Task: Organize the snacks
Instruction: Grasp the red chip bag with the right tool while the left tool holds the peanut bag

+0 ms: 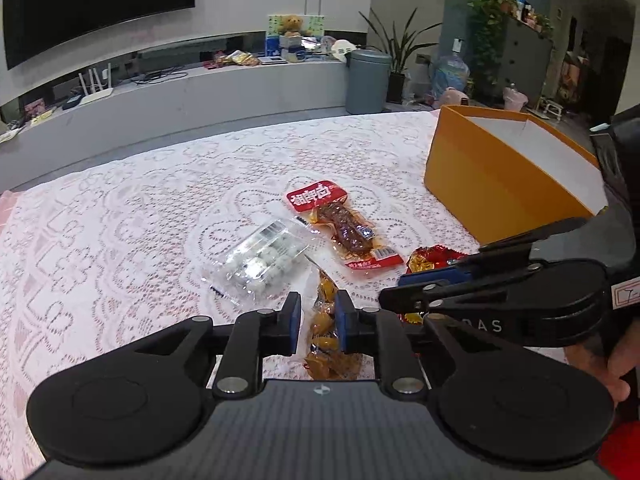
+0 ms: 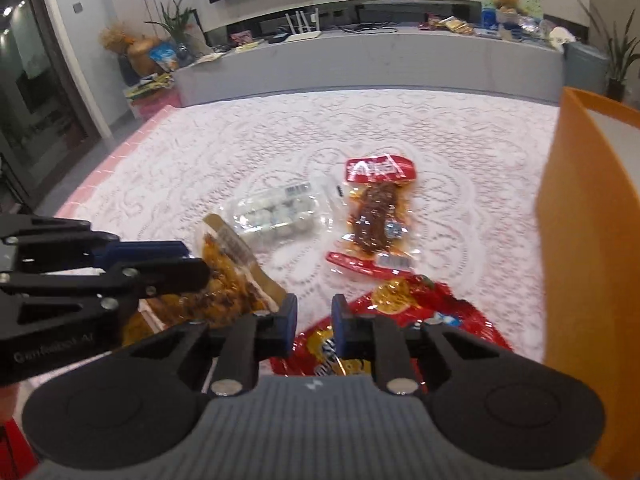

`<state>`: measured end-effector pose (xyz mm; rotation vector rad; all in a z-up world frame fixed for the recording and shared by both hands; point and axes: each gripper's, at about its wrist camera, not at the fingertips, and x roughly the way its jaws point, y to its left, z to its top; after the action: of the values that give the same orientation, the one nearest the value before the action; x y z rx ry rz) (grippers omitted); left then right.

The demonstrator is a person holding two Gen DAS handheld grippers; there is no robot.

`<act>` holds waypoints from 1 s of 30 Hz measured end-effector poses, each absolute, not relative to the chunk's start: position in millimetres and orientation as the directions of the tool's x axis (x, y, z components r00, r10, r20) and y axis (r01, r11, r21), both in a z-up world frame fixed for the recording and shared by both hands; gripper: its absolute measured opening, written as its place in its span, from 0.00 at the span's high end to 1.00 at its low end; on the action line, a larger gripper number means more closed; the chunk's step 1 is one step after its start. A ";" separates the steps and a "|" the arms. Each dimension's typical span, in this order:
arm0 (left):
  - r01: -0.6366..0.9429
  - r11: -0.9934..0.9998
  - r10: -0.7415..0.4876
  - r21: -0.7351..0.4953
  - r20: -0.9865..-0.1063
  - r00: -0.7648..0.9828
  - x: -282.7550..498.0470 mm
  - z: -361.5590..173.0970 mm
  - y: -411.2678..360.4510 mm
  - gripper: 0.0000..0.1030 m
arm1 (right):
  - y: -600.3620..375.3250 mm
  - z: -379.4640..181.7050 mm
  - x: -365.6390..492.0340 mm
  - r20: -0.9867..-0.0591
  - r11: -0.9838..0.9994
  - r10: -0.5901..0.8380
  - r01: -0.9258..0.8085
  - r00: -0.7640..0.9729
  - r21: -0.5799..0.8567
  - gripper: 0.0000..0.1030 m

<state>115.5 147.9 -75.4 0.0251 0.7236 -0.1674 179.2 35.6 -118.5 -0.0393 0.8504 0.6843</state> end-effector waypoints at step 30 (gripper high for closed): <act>0.239 0.971 -0.141 0.032 -0.729 0.670 118.3 -93.9 124.2 0.59 | 2.9 -121.7 167.3 -0.779 0.934 0.343 -0.281 0.524 0.222 0.19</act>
<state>118.3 124.2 -93.9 0.1282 0.8098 -0.2148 167.3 2.9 -121.7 0.0715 0.9484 0.3738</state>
